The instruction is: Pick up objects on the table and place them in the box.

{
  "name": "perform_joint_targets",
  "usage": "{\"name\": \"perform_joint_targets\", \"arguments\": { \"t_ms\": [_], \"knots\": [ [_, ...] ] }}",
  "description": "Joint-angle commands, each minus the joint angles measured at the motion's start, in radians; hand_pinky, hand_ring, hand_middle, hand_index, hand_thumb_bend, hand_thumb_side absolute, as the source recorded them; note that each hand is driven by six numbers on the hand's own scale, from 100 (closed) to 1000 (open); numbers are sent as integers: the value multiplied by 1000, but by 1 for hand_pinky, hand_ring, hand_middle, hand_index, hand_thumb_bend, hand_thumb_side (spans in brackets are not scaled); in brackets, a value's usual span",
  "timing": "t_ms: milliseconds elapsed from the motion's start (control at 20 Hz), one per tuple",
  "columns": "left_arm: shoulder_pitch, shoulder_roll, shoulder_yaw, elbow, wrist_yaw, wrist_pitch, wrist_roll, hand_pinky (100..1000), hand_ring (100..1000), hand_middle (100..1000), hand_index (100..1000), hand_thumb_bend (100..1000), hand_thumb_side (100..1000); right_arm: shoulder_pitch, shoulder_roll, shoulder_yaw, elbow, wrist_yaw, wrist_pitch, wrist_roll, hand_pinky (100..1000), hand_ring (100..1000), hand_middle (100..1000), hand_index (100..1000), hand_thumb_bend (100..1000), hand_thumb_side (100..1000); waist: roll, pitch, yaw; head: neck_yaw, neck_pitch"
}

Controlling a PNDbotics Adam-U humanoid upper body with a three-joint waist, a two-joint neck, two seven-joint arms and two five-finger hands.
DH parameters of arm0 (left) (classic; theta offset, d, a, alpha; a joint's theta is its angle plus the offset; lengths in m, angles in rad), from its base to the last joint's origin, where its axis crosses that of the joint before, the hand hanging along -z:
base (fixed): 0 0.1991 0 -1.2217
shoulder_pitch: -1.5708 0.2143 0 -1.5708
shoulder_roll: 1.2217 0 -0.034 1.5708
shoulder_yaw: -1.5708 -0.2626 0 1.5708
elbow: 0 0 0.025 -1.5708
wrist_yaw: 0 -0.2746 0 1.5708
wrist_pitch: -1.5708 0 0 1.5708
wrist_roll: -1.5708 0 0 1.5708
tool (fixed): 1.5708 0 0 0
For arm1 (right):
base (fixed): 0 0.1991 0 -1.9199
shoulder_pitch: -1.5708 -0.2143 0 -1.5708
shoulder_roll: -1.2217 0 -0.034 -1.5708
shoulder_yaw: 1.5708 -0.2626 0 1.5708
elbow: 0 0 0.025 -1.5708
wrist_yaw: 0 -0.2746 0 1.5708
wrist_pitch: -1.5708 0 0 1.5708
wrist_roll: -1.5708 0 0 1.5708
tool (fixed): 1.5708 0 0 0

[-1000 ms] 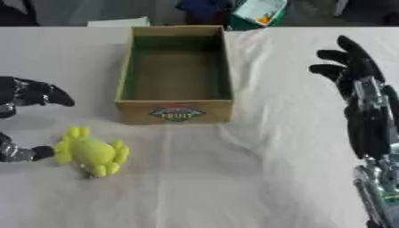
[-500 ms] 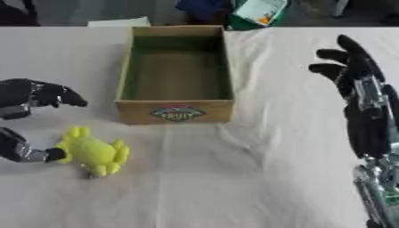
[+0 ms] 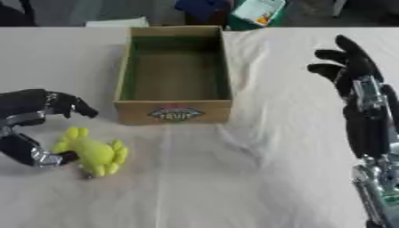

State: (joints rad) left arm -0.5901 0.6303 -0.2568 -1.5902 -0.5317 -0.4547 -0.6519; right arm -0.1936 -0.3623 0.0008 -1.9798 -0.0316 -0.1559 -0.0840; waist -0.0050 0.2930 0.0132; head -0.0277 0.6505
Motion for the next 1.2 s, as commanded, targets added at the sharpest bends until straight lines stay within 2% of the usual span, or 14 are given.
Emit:
{"name": "perform_joint_targets", "arguments": {
  "t_ms": [50, 300, 500, 800, 900, 1100, 1200],
  "knots": [
    [-20, -9, 2, 18, -43, -155, -150, 634, 791, 760, 926, 369, 555, -12, -7, -1, -20, -8, -3, 6, 890, 758, 781, 970, 100, 1000, 1, -14, -1, 4, -12],
    [-20, -49, -5, 59, -117, -198, -168, 642, 803, 767, 932, 375, 532, -11, -8, -1, -20, -8, -3, 6, 890, 758, 780, 969, 100, 1000, 3, -12, -6, 3, -15],
    [-13, -65, -16, 88, -132, -239, -218, 652, 812, 776, 941, 373, 530, -8, -9, -1, -20, -8, -2, 6, 890, 759, 779, 969, 100, 1000, 6, -12, -3, -3, -1],
    [-7, -56, -22, 91, -141, -284, -254, 658, 820, 783, 925, 368, 527, -5, -8, 3, -20, -9, 1, 8, 890, 759, 779, 970, 100, 1000, 6, -11, 2, -8, 9],
    [-6, -54, -22, 90, -152, -296, -255, 654, 818, 781, 897, 342, 535, -5, -8, 3, -20, -9, 2, 9, 891, 759, 779, 970, 100, 1000, 6, -11, 2, -8, 9],
    [-2, -35, -12, 48, -159, -321, -255, 647, 813, 773, 873, 343, 532, -3, -7, 4, -20, -9, 3, 10, 891, 759, 778, 970, 100, 1000, 4, -11, 5, -12, 10],
    [8, -21, -14, 21, -164, -335, -255, 640, 806, 762, 831, 356, 537, -3, -6, 3, -20, -10, 3, 9, 891, 760, 778, 971, 100, 1000, 5, -11, 7, -13, 11]
  ]
}}
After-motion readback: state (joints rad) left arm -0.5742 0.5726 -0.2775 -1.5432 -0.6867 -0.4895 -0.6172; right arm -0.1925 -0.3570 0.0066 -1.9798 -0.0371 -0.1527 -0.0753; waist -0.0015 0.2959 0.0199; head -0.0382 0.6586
